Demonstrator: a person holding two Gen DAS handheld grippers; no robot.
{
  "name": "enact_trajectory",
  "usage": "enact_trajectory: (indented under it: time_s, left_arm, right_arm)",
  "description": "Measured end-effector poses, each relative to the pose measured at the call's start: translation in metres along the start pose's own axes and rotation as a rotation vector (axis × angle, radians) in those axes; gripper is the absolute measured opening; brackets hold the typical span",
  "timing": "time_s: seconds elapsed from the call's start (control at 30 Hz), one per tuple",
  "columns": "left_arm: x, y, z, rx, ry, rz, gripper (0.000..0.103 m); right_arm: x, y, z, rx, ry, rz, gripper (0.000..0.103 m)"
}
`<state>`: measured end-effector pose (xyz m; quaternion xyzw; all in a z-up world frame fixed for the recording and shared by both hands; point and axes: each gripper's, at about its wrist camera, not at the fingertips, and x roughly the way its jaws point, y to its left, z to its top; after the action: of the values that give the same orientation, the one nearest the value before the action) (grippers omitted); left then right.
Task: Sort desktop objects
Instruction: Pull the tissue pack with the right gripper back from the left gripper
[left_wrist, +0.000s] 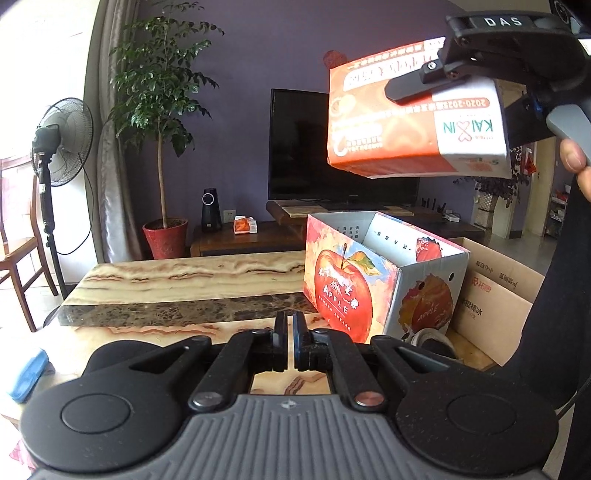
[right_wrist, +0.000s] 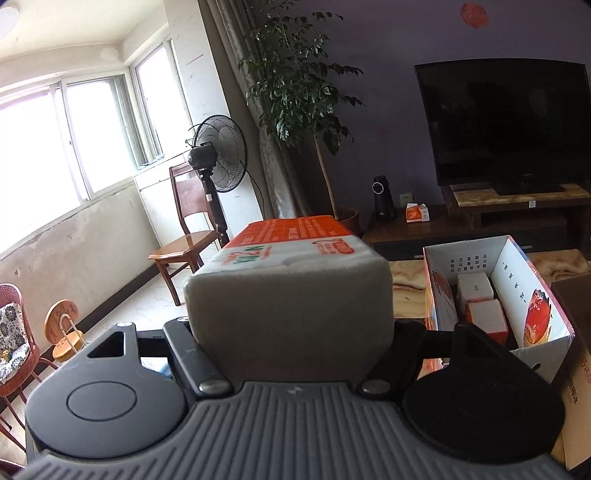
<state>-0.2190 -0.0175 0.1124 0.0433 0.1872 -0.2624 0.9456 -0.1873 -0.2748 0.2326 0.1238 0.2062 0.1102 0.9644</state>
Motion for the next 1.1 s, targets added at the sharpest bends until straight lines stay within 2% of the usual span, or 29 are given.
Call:
enact_trajectory:
  time_s: [0.57,0.93,1.1]
  left_arm:
    - [0.009,0.006,0.010,0.009,0.007,0.035,0.006]
    - [0.005,0.002,0.021,-0.032,0.069,0.006,0.007]
    - [-0.003,-0.005,0.032,-0.010,0.063,0.002,0.007]
  right_arm:
    - [0.006,0.004,-0.006,-0.010,0.021,0.004,0.075]
    - [0.005,0.005,-0.009,-0.020,0.020,0.003,0.075]
    - [0.005,0.005,-0.010,-0.020,0.019,0.002,0.075]
